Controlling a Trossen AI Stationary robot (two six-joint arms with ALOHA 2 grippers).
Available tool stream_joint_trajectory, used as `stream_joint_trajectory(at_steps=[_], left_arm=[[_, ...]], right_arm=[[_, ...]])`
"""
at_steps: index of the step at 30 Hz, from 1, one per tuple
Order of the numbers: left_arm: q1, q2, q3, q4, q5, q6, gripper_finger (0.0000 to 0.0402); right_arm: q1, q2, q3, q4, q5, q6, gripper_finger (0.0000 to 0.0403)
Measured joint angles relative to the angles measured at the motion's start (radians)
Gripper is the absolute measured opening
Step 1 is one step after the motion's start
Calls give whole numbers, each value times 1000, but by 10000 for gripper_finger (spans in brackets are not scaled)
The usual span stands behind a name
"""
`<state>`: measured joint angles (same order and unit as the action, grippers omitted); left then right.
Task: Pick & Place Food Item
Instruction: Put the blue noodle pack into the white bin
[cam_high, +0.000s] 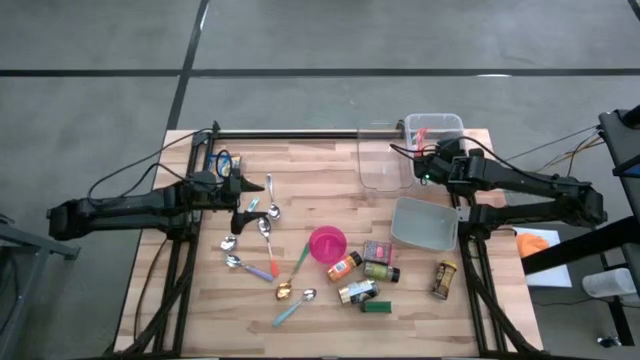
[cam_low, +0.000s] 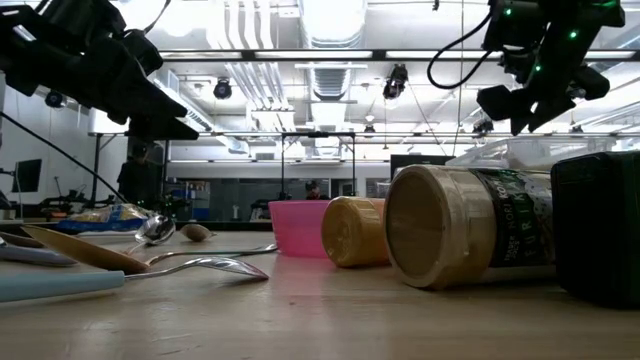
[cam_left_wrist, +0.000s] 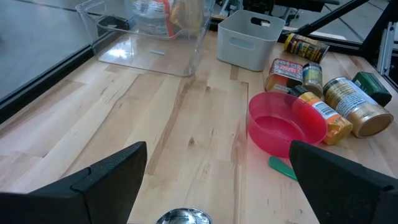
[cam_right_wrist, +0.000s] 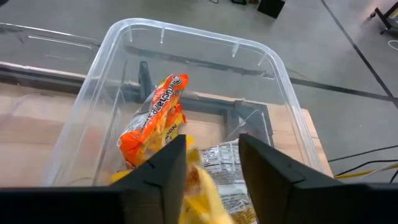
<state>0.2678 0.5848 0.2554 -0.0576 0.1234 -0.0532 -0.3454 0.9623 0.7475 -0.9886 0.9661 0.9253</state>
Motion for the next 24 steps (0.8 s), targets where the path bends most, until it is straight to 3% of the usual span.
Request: stream_joint_trajectory(at_steps=[6,15,24], left_arm=[[0,0,0,0,0,0,394],[0,0,0,0,0,0,394],[0,0,0,0,0,0,394]], right_arm=[[0,0,0,1,0,0,187],[0,0,0,54,-11,-9,192],[48,-31,23,281,-114,-235,192]])
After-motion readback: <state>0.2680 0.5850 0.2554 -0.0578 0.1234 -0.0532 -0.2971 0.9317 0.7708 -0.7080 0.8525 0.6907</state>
